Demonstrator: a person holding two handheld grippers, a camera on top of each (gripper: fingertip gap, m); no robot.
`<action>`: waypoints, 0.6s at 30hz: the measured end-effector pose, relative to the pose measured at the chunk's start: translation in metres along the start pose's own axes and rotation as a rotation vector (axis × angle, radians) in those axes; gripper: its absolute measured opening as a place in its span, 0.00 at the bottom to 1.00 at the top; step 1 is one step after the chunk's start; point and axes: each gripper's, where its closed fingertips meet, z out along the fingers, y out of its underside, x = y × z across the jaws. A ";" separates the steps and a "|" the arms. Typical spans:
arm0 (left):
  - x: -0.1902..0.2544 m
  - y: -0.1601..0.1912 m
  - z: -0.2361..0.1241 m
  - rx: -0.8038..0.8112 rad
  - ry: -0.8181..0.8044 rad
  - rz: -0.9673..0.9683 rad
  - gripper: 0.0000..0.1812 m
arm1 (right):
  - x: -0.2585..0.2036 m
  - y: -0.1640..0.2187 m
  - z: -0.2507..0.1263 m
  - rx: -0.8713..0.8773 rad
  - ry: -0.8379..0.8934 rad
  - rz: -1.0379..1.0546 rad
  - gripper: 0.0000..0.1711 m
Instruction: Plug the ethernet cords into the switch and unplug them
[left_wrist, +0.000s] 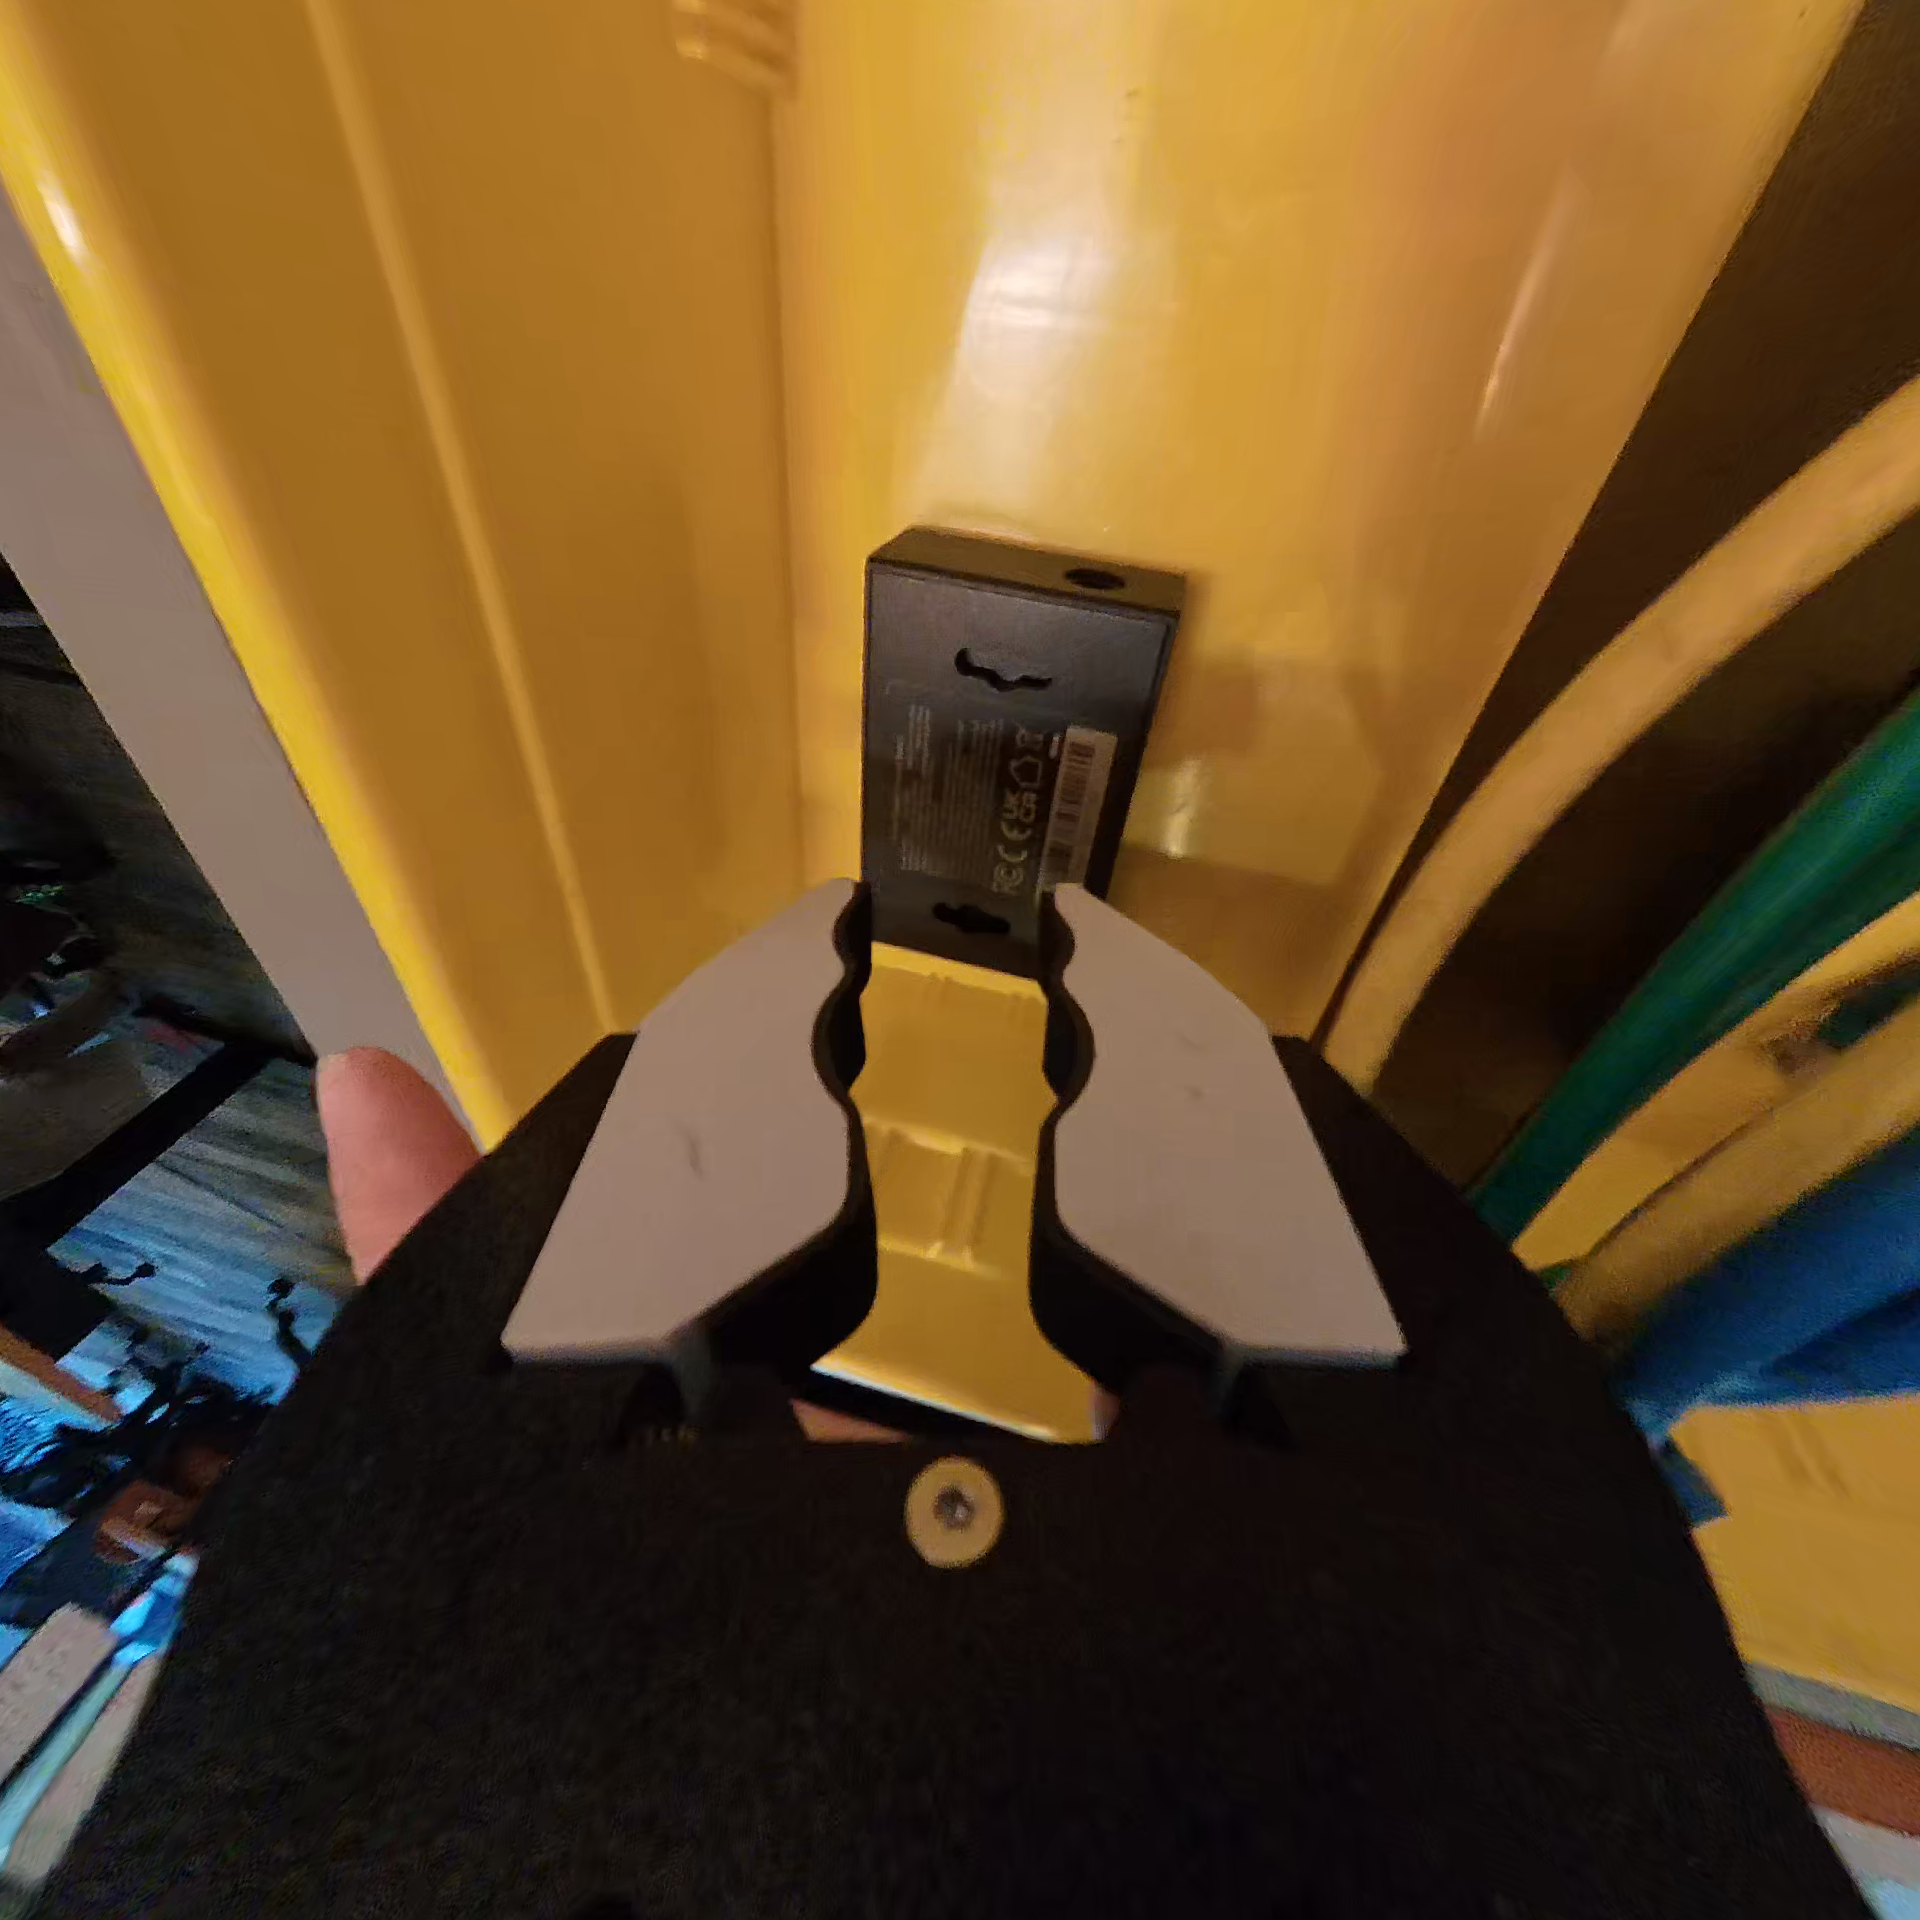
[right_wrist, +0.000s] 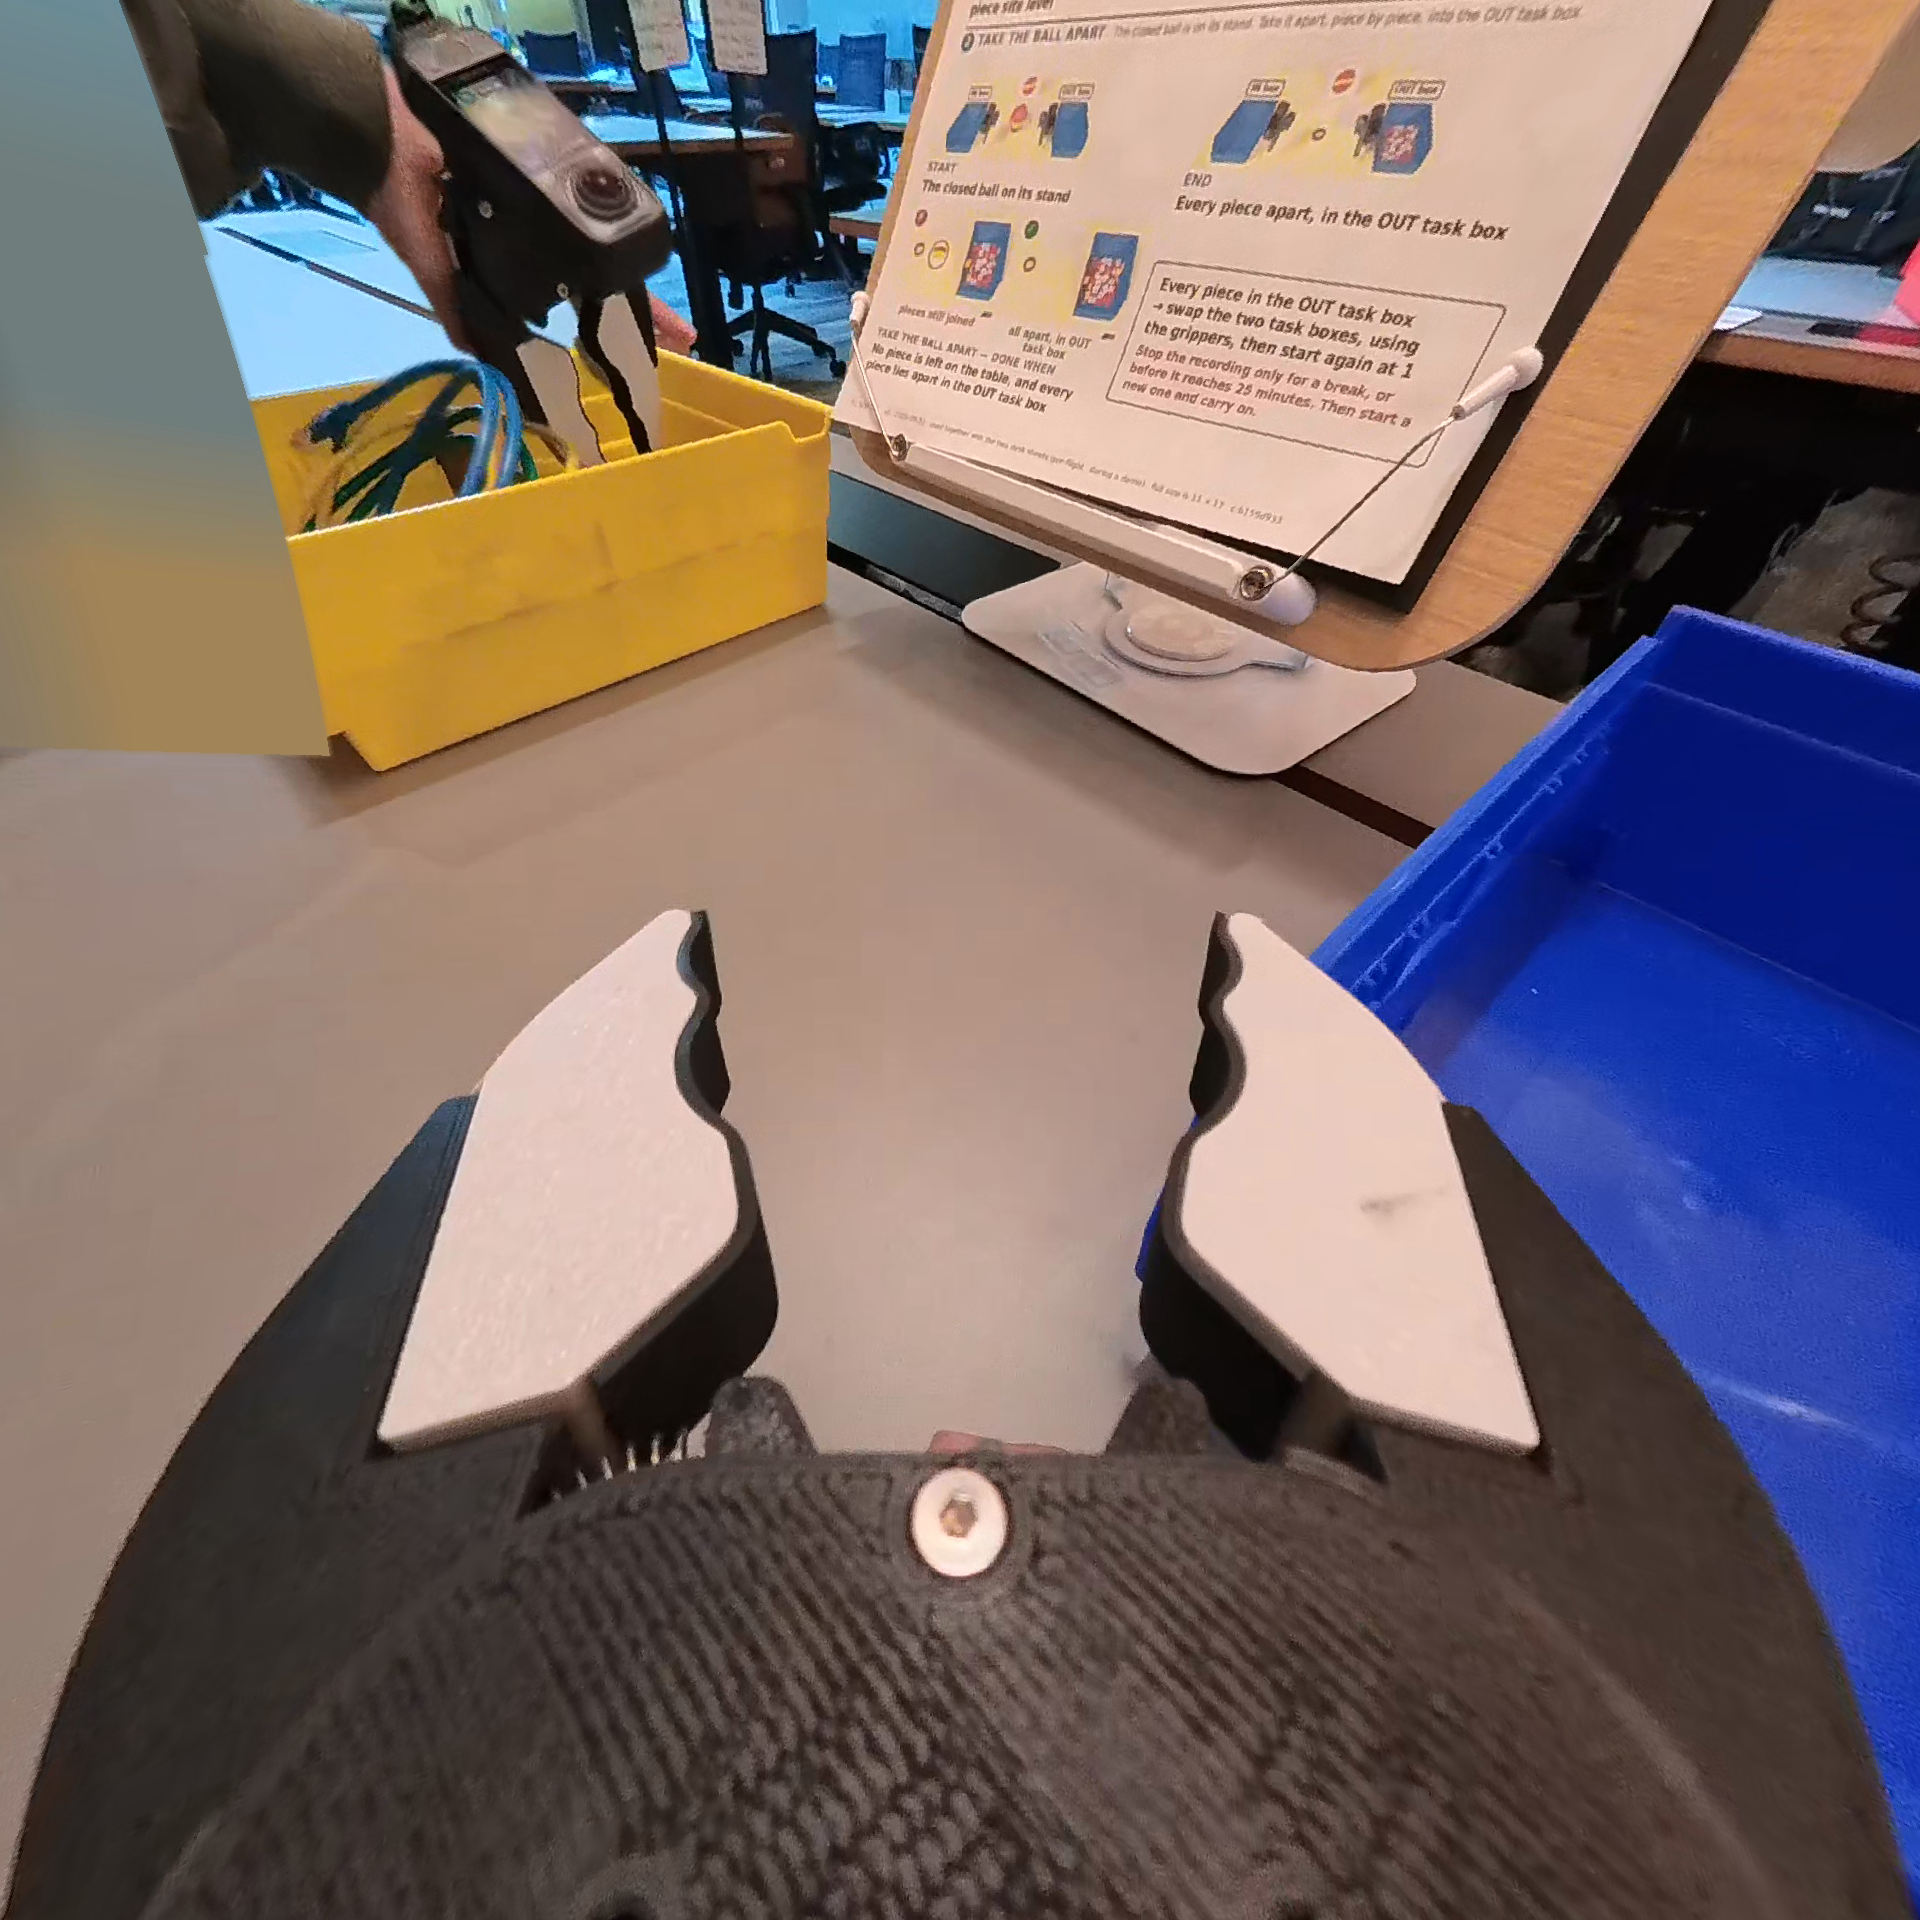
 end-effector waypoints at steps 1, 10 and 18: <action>-0.004 0.004 0.001 -0.030 -0.022 0.026 0.19 | 0.000 0.001 0.000 -0.001 0.000 0.000 0.52; -0.014 0.025 0.006 -0.186 -0.123 0.228 0.37 | 0.004 0.005 0.000 -0.016 0.007 0.009 0.52; 0.006 0.017 0.015 -0.094 -0.010 0.118 0.36 | 0.004 0.011 0.003 -0.034 0.003 0.008 0.52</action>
